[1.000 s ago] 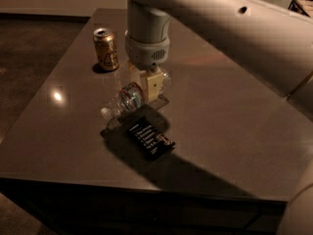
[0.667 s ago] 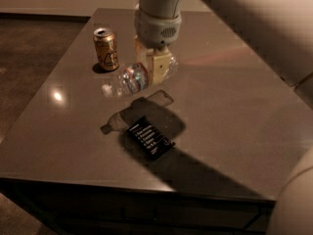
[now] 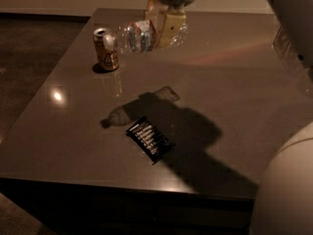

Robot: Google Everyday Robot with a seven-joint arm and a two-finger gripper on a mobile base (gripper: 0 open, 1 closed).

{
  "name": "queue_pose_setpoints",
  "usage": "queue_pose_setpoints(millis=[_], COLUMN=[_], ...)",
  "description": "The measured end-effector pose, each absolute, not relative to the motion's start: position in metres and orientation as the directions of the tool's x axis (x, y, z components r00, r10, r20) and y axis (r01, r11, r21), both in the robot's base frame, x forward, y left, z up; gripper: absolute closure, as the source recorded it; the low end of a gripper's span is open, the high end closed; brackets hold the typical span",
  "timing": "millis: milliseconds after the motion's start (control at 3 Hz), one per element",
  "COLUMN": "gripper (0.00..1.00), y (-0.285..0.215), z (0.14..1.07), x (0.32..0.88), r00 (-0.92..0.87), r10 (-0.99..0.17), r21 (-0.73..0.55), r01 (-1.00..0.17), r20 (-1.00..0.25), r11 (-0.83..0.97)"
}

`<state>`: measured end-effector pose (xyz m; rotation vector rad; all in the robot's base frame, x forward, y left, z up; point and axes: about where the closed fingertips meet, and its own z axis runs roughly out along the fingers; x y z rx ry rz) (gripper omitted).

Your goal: Pick water bottle

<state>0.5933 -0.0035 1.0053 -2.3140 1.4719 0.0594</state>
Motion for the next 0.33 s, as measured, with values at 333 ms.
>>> queue_pose_setpoints(millis=[333], gripper=[1.0], y=[0.0029], z=[1.014], x=[0.6015], r00=[0.451], r10=[-0.856], r21=[-0.349], r01=[-0.868], r20=[-0.253], r11=[-0.355])
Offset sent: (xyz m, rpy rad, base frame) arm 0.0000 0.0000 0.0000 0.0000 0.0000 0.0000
